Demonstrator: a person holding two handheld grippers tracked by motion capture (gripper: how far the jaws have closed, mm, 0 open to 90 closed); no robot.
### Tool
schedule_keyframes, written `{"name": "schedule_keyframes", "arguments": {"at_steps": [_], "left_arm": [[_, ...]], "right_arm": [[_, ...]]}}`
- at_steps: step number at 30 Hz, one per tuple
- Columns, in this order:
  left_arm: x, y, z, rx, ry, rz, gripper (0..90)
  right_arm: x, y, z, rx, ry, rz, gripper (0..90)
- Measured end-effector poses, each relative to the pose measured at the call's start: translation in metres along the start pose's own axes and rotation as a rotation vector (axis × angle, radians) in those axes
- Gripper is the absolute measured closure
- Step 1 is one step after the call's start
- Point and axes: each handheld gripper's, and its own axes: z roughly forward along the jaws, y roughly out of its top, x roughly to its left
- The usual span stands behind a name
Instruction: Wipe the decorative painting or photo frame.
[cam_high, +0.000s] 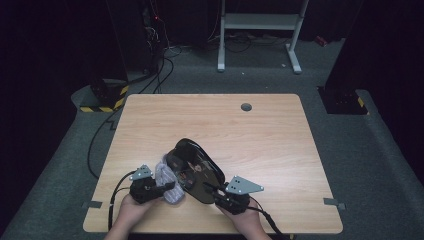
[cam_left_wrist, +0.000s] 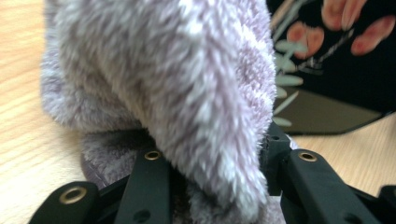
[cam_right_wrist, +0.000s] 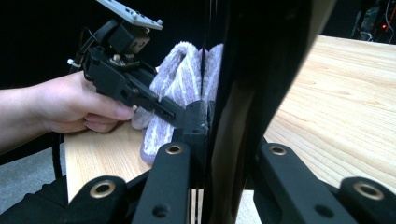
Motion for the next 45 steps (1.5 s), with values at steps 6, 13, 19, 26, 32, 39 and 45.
{"name": "schedule_keyframes", "arguments": {"at_steps": [6,13,19,26,32,39,45], "left_arm": [[0.006,0.007,-0.032,-0.118,0.070,0.000,64.4],[0.019,0.006,-0.053,-0.157,0.187,0.001,63.7],[0.027,-0.002,-0.045,-0.072,0.286,0.026,62.7],[0.034,-0.011,-0.031,0.012,0.314,0.022,59.4],[0.035,-0.011,-0.031,0.005,0.295,0.005,51.1],[0.033,-0.006,-0.041,-0.053,0.281,-0.014,36.3],[0.030,-0.002,-0.051,-0.091,0.295,-0.023,31.3]], "right_arm": [[0.000,0.000,0.000,-0.001,0.003,0.001,80.0],[0.000,0.000,0.000,-0.002,0.005,0.001,80.1],[0.000,0.000,0.000,-0.003,0.006,0.005,80.1],[0.000,-0.001,0.000,-0.003,0.004,0.003,79.9],[0.000,-0.001,0.000,-0.004,-0.002,0.000,79.6],[0.003,-0.001,0.001,-0.007,-0.017,-0.016,79.1],[0.003,0.001,0.001,-0.007,-0.019,0.001,80.4]]}}
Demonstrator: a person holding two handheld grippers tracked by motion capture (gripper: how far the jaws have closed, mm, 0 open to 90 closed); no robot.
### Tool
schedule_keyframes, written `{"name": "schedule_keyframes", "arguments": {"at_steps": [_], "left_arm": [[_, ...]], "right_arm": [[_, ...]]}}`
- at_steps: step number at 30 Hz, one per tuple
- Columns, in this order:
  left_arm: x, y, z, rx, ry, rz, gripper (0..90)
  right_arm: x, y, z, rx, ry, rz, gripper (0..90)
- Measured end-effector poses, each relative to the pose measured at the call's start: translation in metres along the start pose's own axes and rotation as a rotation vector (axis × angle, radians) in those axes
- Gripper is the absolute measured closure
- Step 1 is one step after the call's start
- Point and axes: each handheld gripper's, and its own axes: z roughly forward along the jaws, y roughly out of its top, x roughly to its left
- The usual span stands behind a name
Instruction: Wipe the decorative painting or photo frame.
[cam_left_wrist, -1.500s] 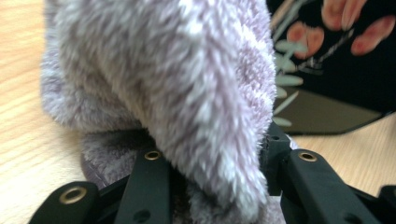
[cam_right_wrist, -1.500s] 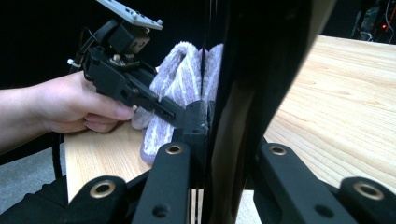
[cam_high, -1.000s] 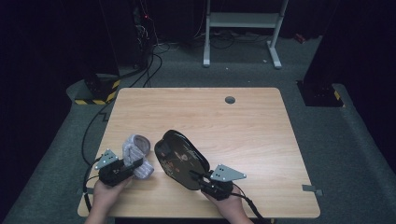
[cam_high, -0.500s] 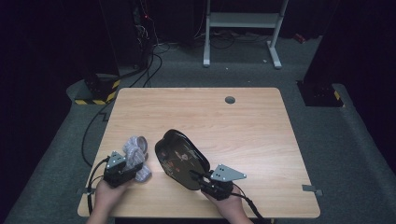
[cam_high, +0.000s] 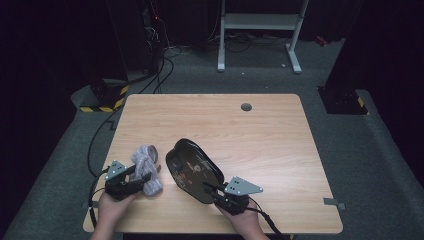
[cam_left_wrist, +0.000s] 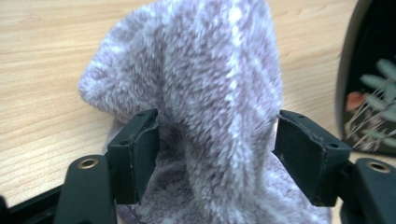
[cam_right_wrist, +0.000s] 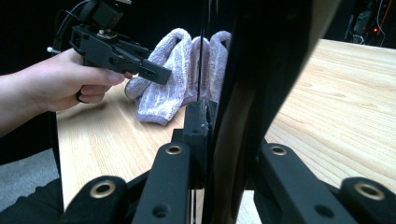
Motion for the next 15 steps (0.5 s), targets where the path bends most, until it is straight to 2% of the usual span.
{"name": "schedule_keyframes", "arguments": {"at_steps": [4,8,15], "left_arm": [[-0.007,0.004,-0.004,-0.019,-0.002,0.025,31.6],[-0.016,0.009,-0.008,-0.029,0.027,0.070,32.3],[-0.024,0.014,-0.014,-0.055,0.011,0.084,32.7]], "right_arm": [[0.004,0.001,0.002,-0.013,-0.028,-0.031,80.8],[0.002,0.003,0.001,-0.031,-0.046,-0.004,81.0],[-0.010,0.011,-0.011,-0.087,-0.130,0.009,81.1]]}}
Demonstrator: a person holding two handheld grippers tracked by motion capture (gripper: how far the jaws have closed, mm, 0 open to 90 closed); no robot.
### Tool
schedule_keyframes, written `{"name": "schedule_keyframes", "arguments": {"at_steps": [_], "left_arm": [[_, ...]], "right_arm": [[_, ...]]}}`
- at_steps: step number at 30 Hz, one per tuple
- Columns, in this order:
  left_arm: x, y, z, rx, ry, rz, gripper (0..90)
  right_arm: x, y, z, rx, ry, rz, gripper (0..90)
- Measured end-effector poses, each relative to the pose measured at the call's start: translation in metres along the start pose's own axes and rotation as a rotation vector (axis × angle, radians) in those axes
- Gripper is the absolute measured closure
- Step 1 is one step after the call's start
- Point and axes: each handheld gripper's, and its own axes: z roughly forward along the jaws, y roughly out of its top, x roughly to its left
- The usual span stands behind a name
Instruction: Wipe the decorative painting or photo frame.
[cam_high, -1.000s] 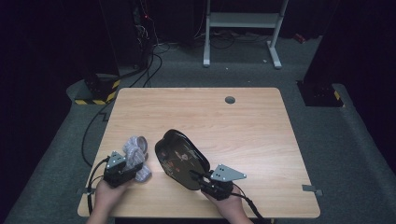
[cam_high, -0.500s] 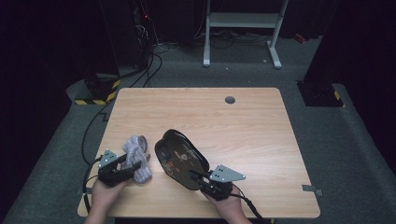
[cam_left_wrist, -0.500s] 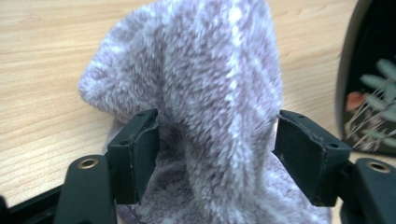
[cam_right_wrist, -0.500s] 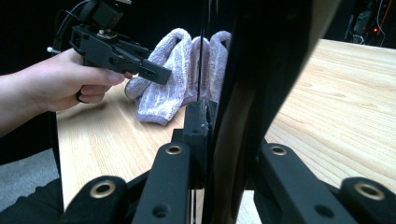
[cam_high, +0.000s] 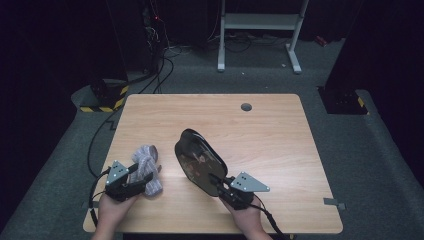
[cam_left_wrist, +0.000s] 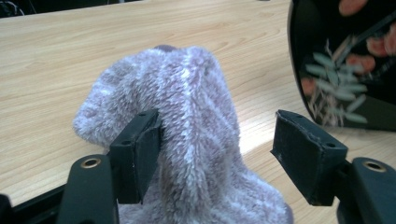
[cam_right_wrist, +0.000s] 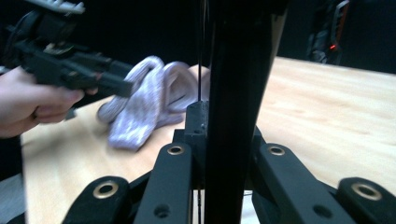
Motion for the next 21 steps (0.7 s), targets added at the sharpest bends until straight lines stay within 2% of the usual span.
{"name": "schedule_keyframes", "arguments": {"at_steps": [4,8,13,17,21], "left_arm": [[-0.003,0.002,-0.002,-0.011,-0.015,-0.003,32.9],[-0.011,0.008,-0.005,-0.031,-0.017,0.030,33.4],[-0.021,0.013,-0.008,-0.050,-0.053,0.048,33.4],[-0.025,0.011,-0.002,-0.046,-0.093,0.030,33.5],[-0.027,0.007,0.006,-0.029,-0.106,0.025,34.0]], "right_arm": [[-0.012,0.004,-0.008,-0.030,-0.055,-0.001,81.0],[-0.023,0.003,-0.014,-0.044,-0.115,-0.012,81.0],[-0.033,0.000,-0.016,-0.040,-0.166,-0.001,80.9],[-0.037,-0.005,-0.015,-0.035,-0.172,0.005,80.9],[-0.038,-0.008,-0.014,-0.036,-0.162,0.005,80.6]]}}
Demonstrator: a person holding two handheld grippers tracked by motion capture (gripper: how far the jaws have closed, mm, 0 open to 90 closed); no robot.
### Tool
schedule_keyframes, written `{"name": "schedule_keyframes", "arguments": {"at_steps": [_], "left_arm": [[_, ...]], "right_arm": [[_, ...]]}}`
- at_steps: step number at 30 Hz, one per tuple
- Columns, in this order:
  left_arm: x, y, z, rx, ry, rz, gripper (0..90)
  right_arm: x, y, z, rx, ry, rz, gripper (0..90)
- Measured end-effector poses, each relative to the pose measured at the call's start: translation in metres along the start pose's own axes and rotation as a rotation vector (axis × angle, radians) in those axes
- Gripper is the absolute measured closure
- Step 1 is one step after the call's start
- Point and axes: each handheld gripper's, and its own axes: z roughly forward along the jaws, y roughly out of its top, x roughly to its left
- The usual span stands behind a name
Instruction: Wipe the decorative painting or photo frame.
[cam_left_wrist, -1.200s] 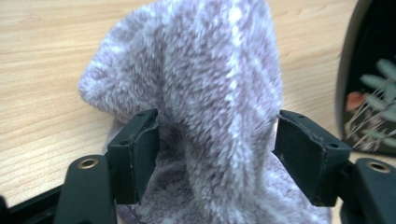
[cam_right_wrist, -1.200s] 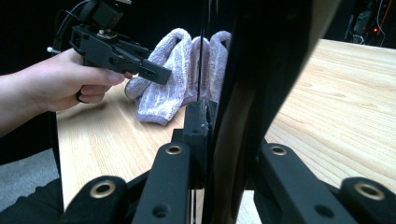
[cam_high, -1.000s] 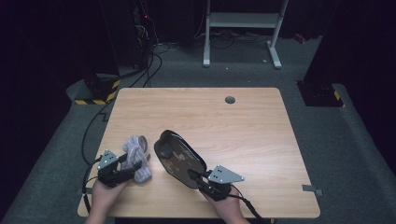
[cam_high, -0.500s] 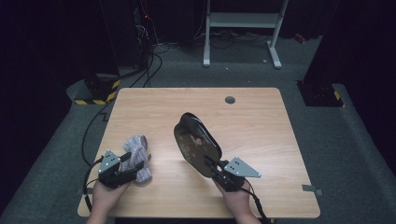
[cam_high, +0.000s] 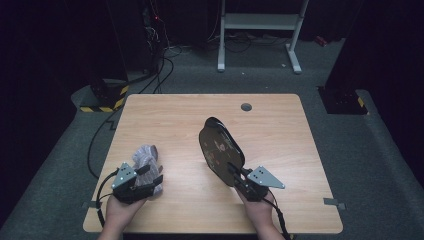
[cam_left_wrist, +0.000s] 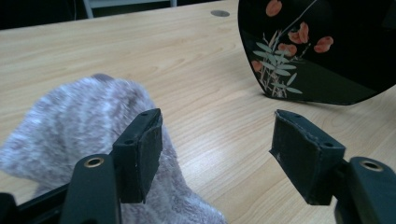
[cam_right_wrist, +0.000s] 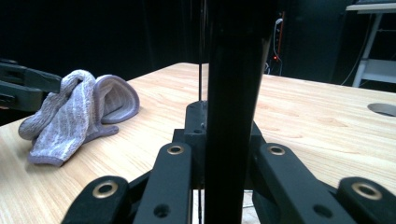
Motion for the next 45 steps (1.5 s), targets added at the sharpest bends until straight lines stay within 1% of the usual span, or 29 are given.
{"name": "schedule_keyframes", "arguments": {"at_steps": [2,5,7,8,10,12,16,18,21,24,26,28,31,33,36,40,42,45], "left_arm": [[-0.002,0.000,0.003,-0.006,-0.003,0.005,33.9],[-0.003,0.000,0.006,-0.013,-0.006,0.017,33.7],[-0.003,0.000,0.008,-0.018,-0.012,0.010,33.7],[-0.003,0.000,0.009,-0.024,-0.018,0.004,33.6],[-0.003,0.000,0.009,-0.031,-0.024,0.000,33.6],[-0.003,0.000,0.010,-0.031,-0.026,0.002,33.7],[-0.004,0.001,0.011,-0.030,-0.035,-0.002,34.3],[-0.004,0.001,0.012,-0.030,-0.037,-0.006,34.5],[-0.005,0.002,0.013,-0.034,-0.037,-0.001,34.0],[-0.007,0.003,0.015,-0.036,-0.036,0.007,33.8],[-0.008,0.003,0.017,-0.035,-0.037,0.010,33.9],[-0.008,0.004,0.018,-0.035,-0.040,0.010,33.9],[-0.009,0.005,0.021,-0.037,-0.044,0.012,33.9],[-0.010,0.006,0.022,-0.036,-0.047,0.012,33.8],[-0.011,0.006,0.024,-0.034,-0.051,0.014,33.9],[-0.012,0.006,0.024,-0.030,-0.051,0.019,33.9],[-0.012,0.006,0.024,-0.031,-0.053,0.018,33.9],[-0.012,0.005,0.023,-0.031,-0.054,0.019,33.8]], "right_arm": [[-0.001,-0.003,0.000,-0.002,0.004,0.009,80.3],[-0.002,-0.006,-0.001,0.018,-0.001,0.024,79.6],[-0.002,-0.008,-0.001,0.028,-0.004,0.026,77.6],[-0.002,-0.008,-0.002,0.024,-0.004,0.026,77.4],[-0.002,-0.008,-0.003,0.029,0.005,0.026,75.7],[-0.002,-0.009,-0.003,0.033,0.017,0.022,70.6],[0.001,-0.011,-0.001,0.067,0.027,0.015,61.1],[0.002,-0.012,-0.002,0.080,0.029,0.015,58.8],[0.003,-0.014,-0.005,0.093,0.034,0.014,55.5],[0.004,-0.015,-0.008,0.111,0.025,0.005,52.3],[0.002,-0.016,-0.011,0.122,0.023,0.006,50.1],[0.000,-0.019,-0.013,0.143,0.020,0.005,49.2],[-0.001,-0.021,-0.016,0.148,0.020,-0.004,48.0],[-0.001,-0.021,-0.017,0.151,0.029,0.014,46.7],[0.001,-0.023,-0.019,0.153,0.041,0.021,46.2],[0.005,-0.023,-0.019,0.151,0.058,0.007,45.2],[0.007,-0.024,-0.018,0.149,0.074,0.005,44.5],[0.009,-0.024,-0.017,0.156,0.085,-0.005,44.1]]}}
